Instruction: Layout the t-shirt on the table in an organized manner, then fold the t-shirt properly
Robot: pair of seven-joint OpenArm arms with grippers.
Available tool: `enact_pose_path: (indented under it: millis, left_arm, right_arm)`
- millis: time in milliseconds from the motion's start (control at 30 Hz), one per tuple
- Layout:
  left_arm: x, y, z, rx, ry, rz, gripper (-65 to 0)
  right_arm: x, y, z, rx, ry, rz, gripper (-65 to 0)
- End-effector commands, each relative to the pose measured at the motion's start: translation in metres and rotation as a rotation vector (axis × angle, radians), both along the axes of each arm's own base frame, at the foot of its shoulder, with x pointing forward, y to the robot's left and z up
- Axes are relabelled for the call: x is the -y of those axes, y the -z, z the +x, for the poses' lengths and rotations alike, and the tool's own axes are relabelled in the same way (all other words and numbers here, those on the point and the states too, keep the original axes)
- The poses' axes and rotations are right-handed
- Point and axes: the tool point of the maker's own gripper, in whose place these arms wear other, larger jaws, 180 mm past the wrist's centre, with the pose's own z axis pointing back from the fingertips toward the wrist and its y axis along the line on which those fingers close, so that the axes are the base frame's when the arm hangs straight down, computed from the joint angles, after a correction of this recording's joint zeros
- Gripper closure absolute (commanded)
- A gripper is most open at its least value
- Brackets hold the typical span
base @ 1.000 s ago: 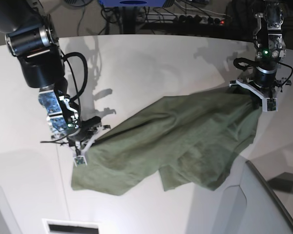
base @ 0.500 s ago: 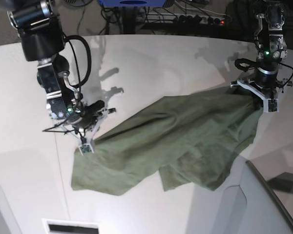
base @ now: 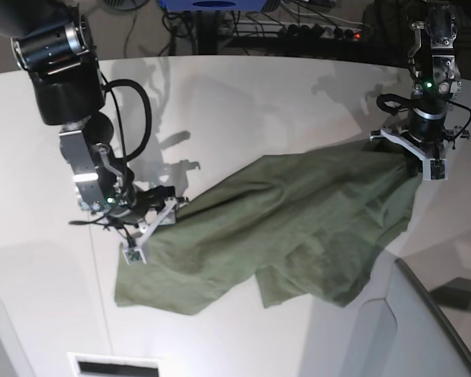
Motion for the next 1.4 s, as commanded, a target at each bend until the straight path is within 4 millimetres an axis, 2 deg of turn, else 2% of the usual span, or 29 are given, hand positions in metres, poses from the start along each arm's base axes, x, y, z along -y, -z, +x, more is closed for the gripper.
enact_pose_path:
  millis: [0, 100, 200, 300, 400, 467, 567, 600, 700, 733, 800, 867, 933, 1033, 1200, 1267, 1367]
  left_arm:
    - [-0.004, -0.014, 0.007, 0.046, 0.009, 0.027, 0.0]
    - [-0.004, -0.014, 0.007, 0.046, 0.009, 0.027, 0.0]
    - [-0.004, -0.014, 0.007, 0.046, 0.009, 0.027, 0.0]
    - [-0.004, -0.014, 0.007, 0.046, 0.008, 0.027, 0.0]
    - [-0.004, -0.014, 0.007, 0.046, 0.008, 0.027, 0.0]
    - [-0.004, -0.014, 0.007, 0.045, 0.008, 0.027, 0.0]
    - [-0.005, -0.014, 0.007, 0.043, 0.008, 0.028, 0.0]
    - [-0.005, -0.013, 0.006, 0.042, 0.008, 0.028, 0.0]
    - [-0.005, -0.015, 0.007, 0.046, 0.009, 0.028, 0.0]
    - [-0.005, -0.015, 0.008, 0.048, 0.009, 0.028, 0.0]
    - [-0.005, -0.015, 0.008, 0.048, 0.009, 0.028, 0.0]
    - [-0.005, -0.016, 0.008, 0.049, 0.01, 0.03, 0.0]
    - [-0.005, -0.016, 0.009, 0.051, 0.01, 0.03, 0.0]
    - [-0.005, -0.016, 0.008, 0.049, 0.01, 0.03, 0.0]
    - [-0.004, -0.016, 0.008, 0.049, 0.011, 0.029, 0.0]
    - [-0.003, -0.016, 0.009, 0.051, 0.014, 0.029, 0.0]
    - [0.002, -0.027, 0.014, 0.079, 0.03, 0.031, 0.0]
  right_arm:
    - [-0.003, -0.012, 0.016, 0.046, 0.001, 0.015, -37.5]
    - [-0.014, -0.001, 0.016, 0.02, 0.005, 0.031, -37.5]
    - [-0.013, 0.011, 0.013, -0.004, 0.015, 0.03, -37.5]
    - [-0.029, 0.012, 0.011, -0.004, 0.007, 0.052, -37.5]
    - [-0.032, 0.012, 0.011, -0.002, 0.005, 0.056, -37.4]
    - [-0.032, 0.012, 0.011, -0.002, 0.005, 0.056, -30.3]
    - [-0.032, 0.012, 0.011, -0.003, 0.004, 0.054, -4.8]
    - [-0.032, 0.012, 0.011, -0.005, 0.003, 0.054, 0.0]
    - [-0.031, 0.009, 0.011, 0.007, 0.002, 0.054, 0.0]
    - [-0.032, 0.009, 0.006, 0.0, -0.003, 0.056, 0.0]
    - [-0.036, -0.001, 0.0, 0.006, -0.019, 0.063, 0.0]
    - [-0.027, -0.014, -0.01, 0.022, -0.026, 0.049, 0.0]
    - [-0.027, -0.032, -0.019, 0.048, -0.044, 0.052, 0.0]
    - [-0.025, -0.05, -0.041, 0.056, -0.07, 0.045, 0.0]
    - [-0.023, -0.066, -0.069, 0.05, -0.035, 0.047, 0.0]
    - [-0.024, -0.078, -0.073, 0.076, -0.023, 0.059, 0.0]
    - [-0.027, -0.105, -0.07, 0.15, -0.024, 0.075, 0.0]
